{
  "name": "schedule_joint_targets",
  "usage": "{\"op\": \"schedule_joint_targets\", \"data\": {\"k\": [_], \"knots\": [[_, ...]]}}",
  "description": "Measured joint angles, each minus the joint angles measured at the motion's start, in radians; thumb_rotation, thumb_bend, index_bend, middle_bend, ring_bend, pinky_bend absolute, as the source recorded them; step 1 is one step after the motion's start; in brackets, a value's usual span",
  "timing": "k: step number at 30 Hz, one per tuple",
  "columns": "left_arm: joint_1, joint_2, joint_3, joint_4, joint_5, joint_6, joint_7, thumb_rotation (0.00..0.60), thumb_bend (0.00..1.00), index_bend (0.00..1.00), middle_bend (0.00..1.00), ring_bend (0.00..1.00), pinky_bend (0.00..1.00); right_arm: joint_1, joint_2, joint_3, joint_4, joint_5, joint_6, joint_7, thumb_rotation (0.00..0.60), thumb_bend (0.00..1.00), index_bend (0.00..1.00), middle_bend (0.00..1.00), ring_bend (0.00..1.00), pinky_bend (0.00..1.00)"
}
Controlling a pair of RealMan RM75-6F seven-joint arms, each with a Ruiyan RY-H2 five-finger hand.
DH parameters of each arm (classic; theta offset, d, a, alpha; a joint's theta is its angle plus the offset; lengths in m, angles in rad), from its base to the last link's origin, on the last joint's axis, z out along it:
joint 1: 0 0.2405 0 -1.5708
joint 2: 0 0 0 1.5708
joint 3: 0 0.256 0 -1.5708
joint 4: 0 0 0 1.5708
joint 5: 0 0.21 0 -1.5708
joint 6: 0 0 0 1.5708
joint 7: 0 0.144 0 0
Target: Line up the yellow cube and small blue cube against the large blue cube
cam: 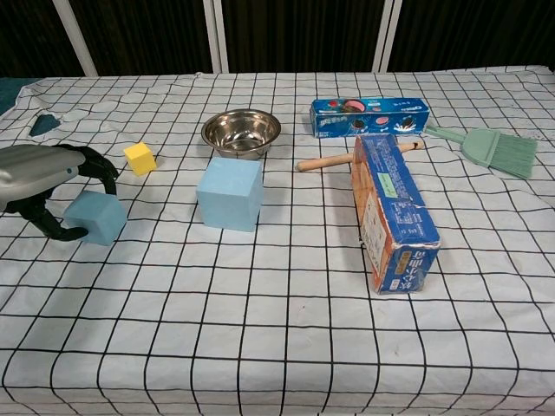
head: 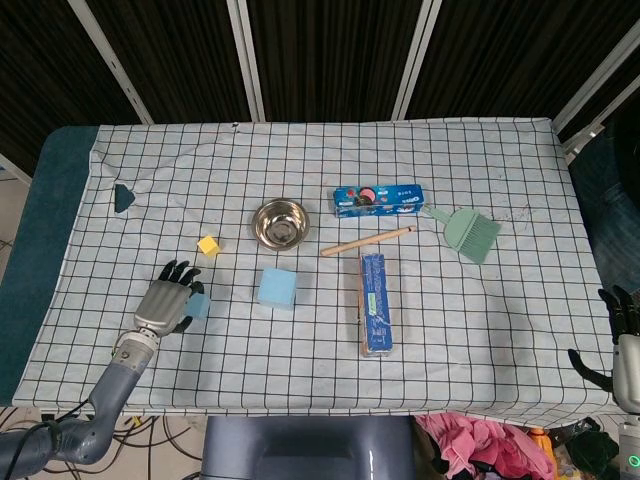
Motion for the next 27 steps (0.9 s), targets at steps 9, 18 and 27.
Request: {"op": "schedule_joint_targets", "data": {"k": [9, 18, 27], "knots": [[0.007, -0.013, -0.002, 0.009, 0.004, -0.001, 0.007, 0.600, 0.34, 0.43, 0.15, 0.00, 0.00, -0.001, 0.002, -0.002, 0.002, -0.003, 0.000, 0.007, 0.600, 0.17, 0.10, 0.05, 0.20, 0.12], [0.010, -0.014, -0.008, 0.007, -0.002, -0.007, 0.022, 0.600, 0.34, 0.43, 0.15, 0.00, 0.00, 0.000, 0.002, 0.001, 0.003, -0.004, -0.001, 0.017, 0.600, 0.17, 0.10, 0.05, 0.20, 0.12], [0.006, -0.006, -0.020, -0.007, -0.019, -0.009, 0.055, 0.600, 0.34, 0.43, 0.15, 0.00, 0.00, 0.001, -0.003, 0.002, 0.003, -0.001, -0.001, 0.006, 0.600, 0.18, 0.10, 0.05, 0.20, 0.12]]}}
